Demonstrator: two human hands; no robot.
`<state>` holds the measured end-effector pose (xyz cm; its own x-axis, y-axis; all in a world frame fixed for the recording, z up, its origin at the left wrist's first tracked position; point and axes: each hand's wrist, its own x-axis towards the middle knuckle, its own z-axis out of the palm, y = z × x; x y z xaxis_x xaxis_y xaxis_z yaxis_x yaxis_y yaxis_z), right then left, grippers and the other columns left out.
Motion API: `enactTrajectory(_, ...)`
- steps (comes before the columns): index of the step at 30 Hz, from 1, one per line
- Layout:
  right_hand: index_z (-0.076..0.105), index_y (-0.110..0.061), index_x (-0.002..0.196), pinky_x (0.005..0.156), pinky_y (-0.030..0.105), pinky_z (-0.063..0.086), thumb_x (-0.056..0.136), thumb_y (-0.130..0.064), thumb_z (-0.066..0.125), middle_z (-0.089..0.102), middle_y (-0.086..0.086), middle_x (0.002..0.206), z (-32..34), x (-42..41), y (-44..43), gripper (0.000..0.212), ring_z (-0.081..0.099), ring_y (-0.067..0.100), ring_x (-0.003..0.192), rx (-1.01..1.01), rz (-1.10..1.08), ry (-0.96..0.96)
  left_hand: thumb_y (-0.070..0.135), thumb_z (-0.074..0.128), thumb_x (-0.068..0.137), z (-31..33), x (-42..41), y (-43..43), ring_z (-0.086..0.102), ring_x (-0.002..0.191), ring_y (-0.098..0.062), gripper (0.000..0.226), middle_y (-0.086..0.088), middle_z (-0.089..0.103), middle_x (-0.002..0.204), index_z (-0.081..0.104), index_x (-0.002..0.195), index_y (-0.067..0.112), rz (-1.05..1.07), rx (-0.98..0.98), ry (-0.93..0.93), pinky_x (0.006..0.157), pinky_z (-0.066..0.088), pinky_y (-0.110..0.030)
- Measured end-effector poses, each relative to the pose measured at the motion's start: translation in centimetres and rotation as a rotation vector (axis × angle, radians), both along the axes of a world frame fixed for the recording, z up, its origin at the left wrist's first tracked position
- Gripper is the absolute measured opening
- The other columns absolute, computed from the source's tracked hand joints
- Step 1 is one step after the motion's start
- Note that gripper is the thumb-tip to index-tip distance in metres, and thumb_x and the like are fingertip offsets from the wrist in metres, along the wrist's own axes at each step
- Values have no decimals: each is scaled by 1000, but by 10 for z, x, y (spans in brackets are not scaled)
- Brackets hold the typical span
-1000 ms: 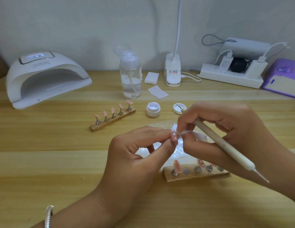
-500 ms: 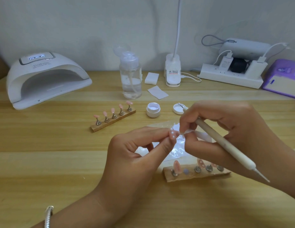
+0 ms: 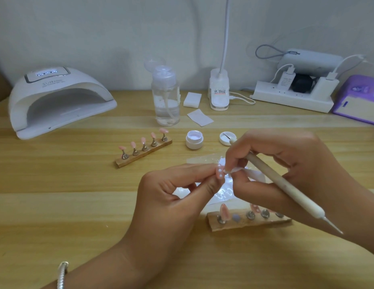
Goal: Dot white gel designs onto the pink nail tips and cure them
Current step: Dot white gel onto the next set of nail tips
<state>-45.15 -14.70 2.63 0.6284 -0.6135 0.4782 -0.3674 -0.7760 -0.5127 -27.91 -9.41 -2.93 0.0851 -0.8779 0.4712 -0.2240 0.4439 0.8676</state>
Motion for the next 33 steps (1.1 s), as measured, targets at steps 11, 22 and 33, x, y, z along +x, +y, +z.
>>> enactTrajectory(11, 68, -21, 79, 59, 19, 50, 81, -10, 73, 67, -4, 73, 4, -27, -38, 12, 62, 9, 67, 4, -259, -128, 27, 77, 81, 1, -1, 3, 72, 79, -17, 10, 14, 77, 86, 79, 87, 36, 39, 43, 49, 75, 58, -33)
enactTrajectory(22, 65, -19, 76, 63, 24, 41, 80, -7, 69, 66, 3, 69, -54, -78, -97, 13, 60, 20, 67, -41, -618, 33, 16, 82, 73, 3, -8, 6, 70, 90, -9, 6, 9, 74, 91, 81, 76, 21, -144, 79, -109, 69, 52, -14)
enactTrajectory(33, 64, -16, 72, 59, 20, 41, 78, -4, 70, 64, 0, 66, -57, -78, -97, 15, 59, 15, 65, 5, -588, -19, 24, 80, 71, 2, -9, 5, 69, 77, -18, 6, 8, 72, 81, 79, 74, 29, -105, 116, -225, 62, 59, -40)
